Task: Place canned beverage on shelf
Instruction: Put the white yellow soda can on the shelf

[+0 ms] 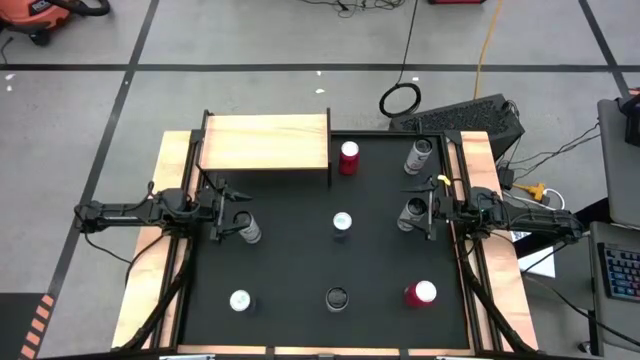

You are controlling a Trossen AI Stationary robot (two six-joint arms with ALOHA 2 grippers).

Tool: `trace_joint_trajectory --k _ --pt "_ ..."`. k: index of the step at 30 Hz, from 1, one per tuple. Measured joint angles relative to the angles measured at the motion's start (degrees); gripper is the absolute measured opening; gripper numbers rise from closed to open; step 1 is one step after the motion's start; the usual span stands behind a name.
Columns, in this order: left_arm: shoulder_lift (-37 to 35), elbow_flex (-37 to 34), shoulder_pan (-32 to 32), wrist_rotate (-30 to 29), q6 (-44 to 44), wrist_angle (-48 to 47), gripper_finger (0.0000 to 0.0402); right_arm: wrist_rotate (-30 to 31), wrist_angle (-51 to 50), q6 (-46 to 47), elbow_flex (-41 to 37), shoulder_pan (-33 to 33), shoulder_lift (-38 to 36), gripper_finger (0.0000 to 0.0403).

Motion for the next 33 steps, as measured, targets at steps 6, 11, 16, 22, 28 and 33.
trace_joint_trajectory --k 6,11,16,22,28,33 --pt "0.0 0.0 0.0 0.0 0.0 0.0 0.0389 0.0 -0.1 1.2 0.0 0.0 0.0 0.0373" --pt "0.0 0.0 0.0 0.0 0.0 0.0 0.0389 0.0 -0.1 5.9 0.2 0.0 0.0 0.0389" --pt "0.0 0.0 0.0 0.0 0.0 0.0 0.0389 0.0 -0.4 8.1 2.3 0.0 0.0 0.0395" --pt "0.0 0.0 0.0 0.0 0.0 0.0 0.0389 1.5 -0.5 3.9 4.2 0.0 0.0 0.0395" --pt "0.0 0.0 0.0 0.0 0.0 0.0 0.0389 10.0 -4.7 3.5 4.2 0.0 0.0 0.0394" --pt "0.0 0.0 0.0 0.0 0.0 0.0 0.0389 9.1 -4.0 7.5 4.2 0.0 0.0 0.0394"
